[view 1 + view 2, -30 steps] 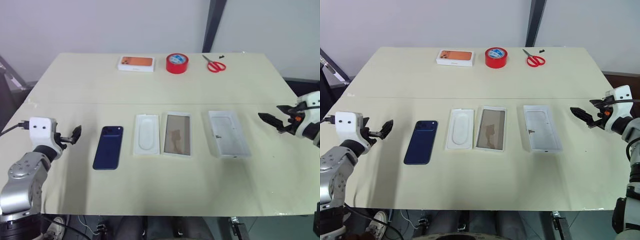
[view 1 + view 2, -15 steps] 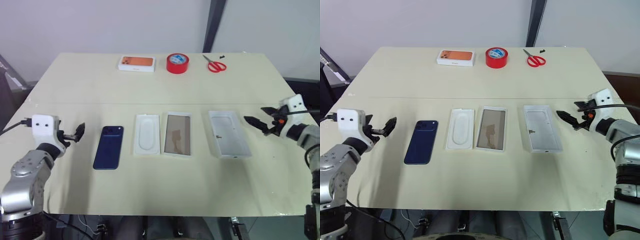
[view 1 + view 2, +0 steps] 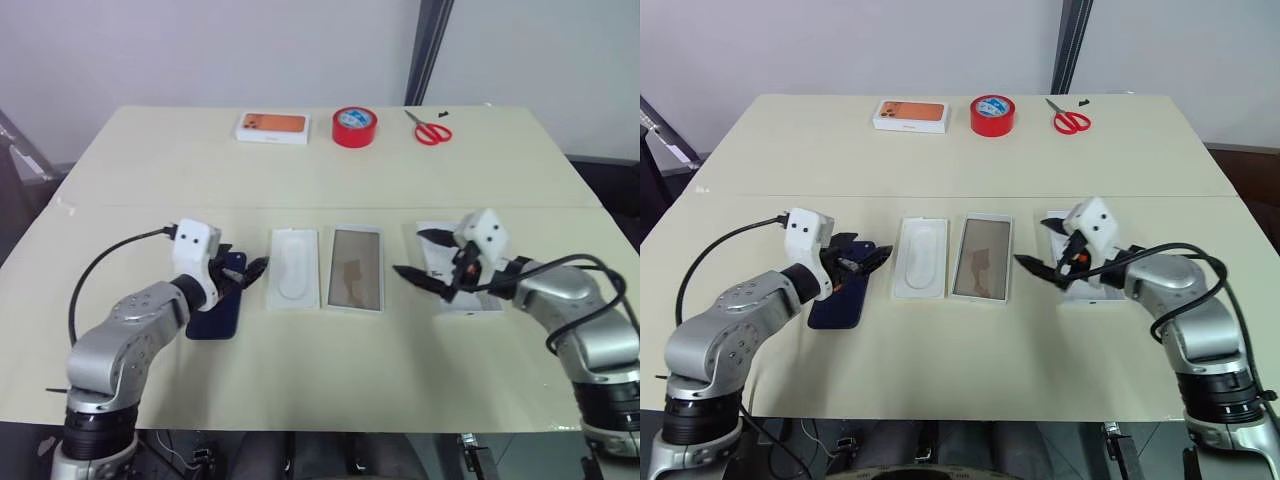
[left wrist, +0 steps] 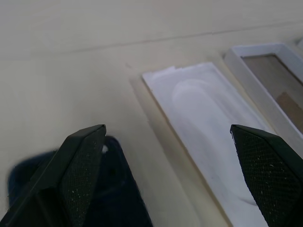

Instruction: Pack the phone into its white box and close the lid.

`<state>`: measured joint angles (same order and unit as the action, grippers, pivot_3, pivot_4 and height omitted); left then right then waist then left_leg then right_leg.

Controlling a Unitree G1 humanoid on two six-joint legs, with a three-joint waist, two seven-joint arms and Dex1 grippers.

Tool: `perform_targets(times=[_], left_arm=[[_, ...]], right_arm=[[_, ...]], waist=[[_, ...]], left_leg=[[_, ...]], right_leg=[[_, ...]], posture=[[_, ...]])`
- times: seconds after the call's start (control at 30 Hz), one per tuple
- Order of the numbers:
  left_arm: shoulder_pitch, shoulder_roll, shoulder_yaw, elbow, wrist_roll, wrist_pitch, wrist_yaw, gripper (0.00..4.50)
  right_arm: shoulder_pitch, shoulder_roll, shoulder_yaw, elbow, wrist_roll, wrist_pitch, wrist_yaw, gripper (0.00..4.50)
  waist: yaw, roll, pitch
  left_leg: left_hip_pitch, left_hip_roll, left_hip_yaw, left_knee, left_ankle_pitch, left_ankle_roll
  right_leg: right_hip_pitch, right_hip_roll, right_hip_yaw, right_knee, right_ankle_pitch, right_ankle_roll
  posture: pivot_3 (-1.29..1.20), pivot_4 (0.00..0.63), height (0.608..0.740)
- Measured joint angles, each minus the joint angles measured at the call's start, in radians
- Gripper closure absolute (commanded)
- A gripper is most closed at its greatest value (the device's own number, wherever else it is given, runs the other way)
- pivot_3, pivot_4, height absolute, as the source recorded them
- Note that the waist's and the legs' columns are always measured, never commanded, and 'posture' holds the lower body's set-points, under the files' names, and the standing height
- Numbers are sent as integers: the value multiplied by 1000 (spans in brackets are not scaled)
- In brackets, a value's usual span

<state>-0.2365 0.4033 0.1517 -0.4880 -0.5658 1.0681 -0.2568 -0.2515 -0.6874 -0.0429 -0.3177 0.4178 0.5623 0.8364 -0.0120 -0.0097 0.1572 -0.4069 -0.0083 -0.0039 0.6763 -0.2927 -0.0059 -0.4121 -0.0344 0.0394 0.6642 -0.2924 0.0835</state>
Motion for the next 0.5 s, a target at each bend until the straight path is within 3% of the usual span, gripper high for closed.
perform_targets(times=[0.2,0.43,0.5], left_arm=[[-60,-132,4,-23,-64,240,96,70],[-115,-193,68,5,-73,392,154,70],[-125,-211,82,12,-74,410,155,930]], right_arm=[[-33,6,69,-70,28,11,34,0],[-35,13,77,-71,27,1,30,0],[-34,13,79,-71,18,-4,24,0]], waist=[[1,-1,0],[0,-1,1],[1,-1,1]], left_leg=[[0,0,-1,2,0,0],[0,0,-1,3,0,0],[0,0,-1,3,0,0]], right_leg=[[0,1,0,1,0,0],[0,2,0,1,0,0],[1,2,0,1,0,0]], posture=[[0,150,733],[0,150,733],[0,150,733]])
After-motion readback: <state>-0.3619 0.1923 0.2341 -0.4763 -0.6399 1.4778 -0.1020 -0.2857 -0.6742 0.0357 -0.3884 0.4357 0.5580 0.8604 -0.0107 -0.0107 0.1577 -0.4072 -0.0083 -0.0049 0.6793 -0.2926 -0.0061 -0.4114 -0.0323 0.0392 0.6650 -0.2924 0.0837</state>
